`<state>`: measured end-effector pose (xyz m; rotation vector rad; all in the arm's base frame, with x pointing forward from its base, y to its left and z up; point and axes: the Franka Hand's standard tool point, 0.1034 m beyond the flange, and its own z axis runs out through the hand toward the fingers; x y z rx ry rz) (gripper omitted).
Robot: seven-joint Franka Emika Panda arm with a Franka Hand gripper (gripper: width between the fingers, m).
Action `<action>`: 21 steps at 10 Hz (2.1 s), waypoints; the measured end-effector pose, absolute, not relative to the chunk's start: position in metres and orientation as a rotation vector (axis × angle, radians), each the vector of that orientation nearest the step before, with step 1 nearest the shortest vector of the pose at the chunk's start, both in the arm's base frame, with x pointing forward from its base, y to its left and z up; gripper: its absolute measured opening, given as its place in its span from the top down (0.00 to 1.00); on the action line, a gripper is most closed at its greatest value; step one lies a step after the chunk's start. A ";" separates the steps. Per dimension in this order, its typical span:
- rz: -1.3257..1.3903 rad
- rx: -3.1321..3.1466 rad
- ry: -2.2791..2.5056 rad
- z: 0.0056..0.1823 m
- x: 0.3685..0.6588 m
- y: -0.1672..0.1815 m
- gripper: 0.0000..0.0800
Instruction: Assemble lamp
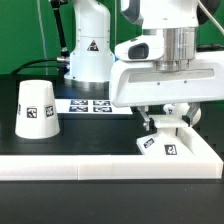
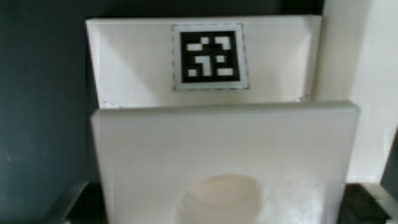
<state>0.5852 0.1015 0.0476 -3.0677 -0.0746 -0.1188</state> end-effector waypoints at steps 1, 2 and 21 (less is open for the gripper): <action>-0.145 -3.065 -0.073 0.048 0.589 0.102 0.33; -0.180 -3.061 -0.070 0.048 0.595 0.102 0.33; -0.257 -3.051 -0.187 0.098 0.522 0.128 0.13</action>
Offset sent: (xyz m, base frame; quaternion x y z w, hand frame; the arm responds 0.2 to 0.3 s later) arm 0.0300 0.0148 -0.0279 -0.0065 0.0605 -0.0063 0.9981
